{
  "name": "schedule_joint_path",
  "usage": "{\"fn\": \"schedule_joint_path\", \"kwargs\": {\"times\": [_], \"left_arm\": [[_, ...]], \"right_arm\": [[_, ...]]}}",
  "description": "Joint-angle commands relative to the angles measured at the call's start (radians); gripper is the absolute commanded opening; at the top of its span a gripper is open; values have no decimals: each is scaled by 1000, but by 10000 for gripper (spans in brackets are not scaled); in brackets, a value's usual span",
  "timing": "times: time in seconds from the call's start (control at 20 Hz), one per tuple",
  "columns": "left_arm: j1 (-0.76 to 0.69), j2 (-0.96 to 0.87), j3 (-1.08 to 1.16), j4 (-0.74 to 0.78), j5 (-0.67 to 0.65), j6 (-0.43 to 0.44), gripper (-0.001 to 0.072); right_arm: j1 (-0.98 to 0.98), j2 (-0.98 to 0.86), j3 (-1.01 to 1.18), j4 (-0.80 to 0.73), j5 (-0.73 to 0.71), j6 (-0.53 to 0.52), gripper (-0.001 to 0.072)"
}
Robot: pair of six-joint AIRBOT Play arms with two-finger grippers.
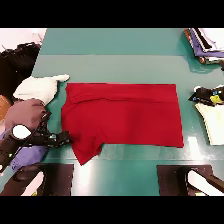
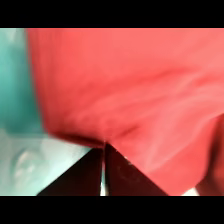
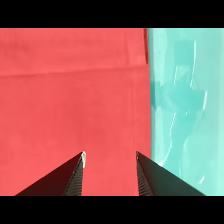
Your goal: Fold the shirts.
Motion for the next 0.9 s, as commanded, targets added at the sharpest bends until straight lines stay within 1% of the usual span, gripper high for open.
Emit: {"fn": "schedule_joint_path", "kwargs": {"times": [0.0,0.15,0.2,0.25,0.35,0.45,0.55,0.75,0.8,0.85], "left_arm": [[0,2,12,-52,12,43,24],[0,2,91,-42,-44,66,24],[0,2,117,-42,-51,74,24],[0,2,140,-45,-50,82,24],[0,2,167,-46,-40,83,24],[0,2,175,-46,-38,83,24],[0,2,175,-45,-39,83,25],[0,2,175,-44,-40,91,25],[0,2,175,-43,-44,91,25],[0,2,175,-37,-53,91,24]], "right_arm": [[-35,13,-38,-10,74,-24,378],[-159,69,-224,-32,106,-36,380],[-206,83,-294,-52,118,-49,406],[-255,89,-364,-61,127,-63,499],[-319,80,-469,-47,137,-67,501],[-321,64,-536,-23,114,-68,498],[-293,36,-566,21,96,-71,434],[-169,-16,-570,27,83,-71,425],[-140,-19,-570,19,78,-71,338],[-119,-13,-570,17,70,-71,208]]}}
